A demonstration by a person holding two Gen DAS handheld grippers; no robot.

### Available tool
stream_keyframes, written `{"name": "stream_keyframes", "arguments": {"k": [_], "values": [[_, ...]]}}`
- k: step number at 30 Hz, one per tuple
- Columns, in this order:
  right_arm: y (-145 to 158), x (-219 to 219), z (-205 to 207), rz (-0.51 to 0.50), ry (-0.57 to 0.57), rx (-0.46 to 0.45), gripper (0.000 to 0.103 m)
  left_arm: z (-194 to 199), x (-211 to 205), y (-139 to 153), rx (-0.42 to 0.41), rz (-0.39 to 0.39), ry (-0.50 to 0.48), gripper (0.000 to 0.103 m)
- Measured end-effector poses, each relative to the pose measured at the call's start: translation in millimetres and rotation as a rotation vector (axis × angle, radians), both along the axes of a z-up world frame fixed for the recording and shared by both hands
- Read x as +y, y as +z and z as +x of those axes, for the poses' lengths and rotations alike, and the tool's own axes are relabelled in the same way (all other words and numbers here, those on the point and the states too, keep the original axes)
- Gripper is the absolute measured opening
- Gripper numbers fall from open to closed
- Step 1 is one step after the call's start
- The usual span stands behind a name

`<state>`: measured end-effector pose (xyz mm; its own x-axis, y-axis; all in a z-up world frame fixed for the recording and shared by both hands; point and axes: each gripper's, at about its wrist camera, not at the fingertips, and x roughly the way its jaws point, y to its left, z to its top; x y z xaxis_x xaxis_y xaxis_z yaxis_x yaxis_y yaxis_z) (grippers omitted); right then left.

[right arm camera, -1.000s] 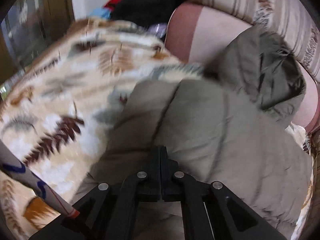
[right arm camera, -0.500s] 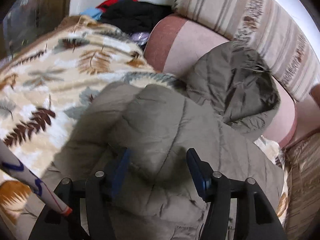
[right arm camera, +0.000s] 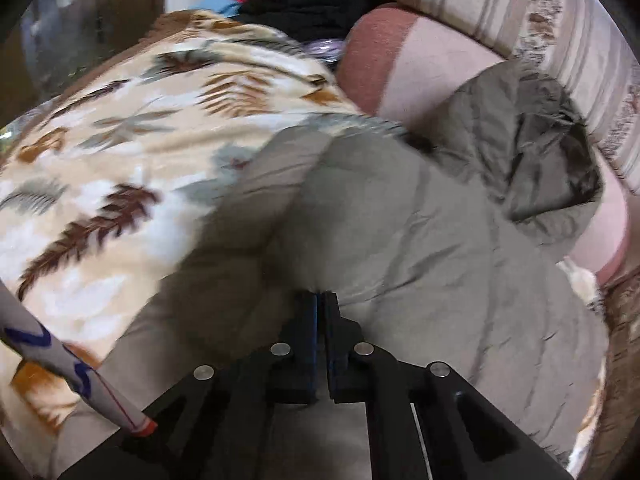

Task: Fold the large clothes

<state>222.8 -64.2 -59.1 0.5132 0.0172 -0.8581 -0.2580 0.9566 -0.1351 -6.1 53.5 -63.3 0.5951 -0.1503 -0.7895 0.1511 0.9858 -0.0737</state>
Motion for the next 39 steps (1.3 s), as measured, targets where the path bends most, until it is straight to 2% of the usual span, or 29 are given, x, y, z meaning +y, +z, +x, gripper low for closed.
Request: {"name": "stream_keyframes", "arguments": {"k": [1,2,3,4,6,10,15,21,26,29,32,39], "values": [[-2,4,-4,-0.013,0.015,0.008,0.004,-2,-1,3,-0.008,0.003,-0.001,0.076],[1,6,-11,-0.047,0.020,-0.023,0.006,-6,-1,7,-0.019,0.009,-0.002,0.076],[8,6,-20,-0.061,0.013,-0.052,0.020,-9,-2,10,-0.029,0.017,0.000,0.076],[16,1,-29,-0.043,-0.003,-0.076,0.045,-11,-2,13,-0.036,0.025,0.002,0.076],[35,-19,-56,0.031,-0.060,-0.134,0.069,-14,-2,15,-0.040,0.033,0.008,0.076],[52,-70,-121,0.129,-0.110,-0.143,0.069,-14,-8,15,-0.021,0.041,0.011,0.076],[45,-141,-206,0.122,-0.220,-0.141,0.069,-14,-34,16,-0.014,0.073,-0.028,0.076],[26,-242,-288,0.202,-0.495,-0.114,0.069,-18,-49,21,-0.041,0.150,-0.051,0.076],[19,-314,-327,0.229,-0.698,-0.127,0.070,2,-19,33,-0.034,0.140,0.025,0.076],[13,-345,-342,0.270,-0.783,-0.127,0.071,23,12,31,0.019,0.102,0.077,0.076],[4,-365,-352,0.317,-0.834,-0.119,0.074,39,34,19,0.079,0.052,0.086,0.076],[-22,-382,-357,0.451,-0.858,-0.063,0.076,64,50,-18,0.230,-0.189,0.006,0.076]]}}
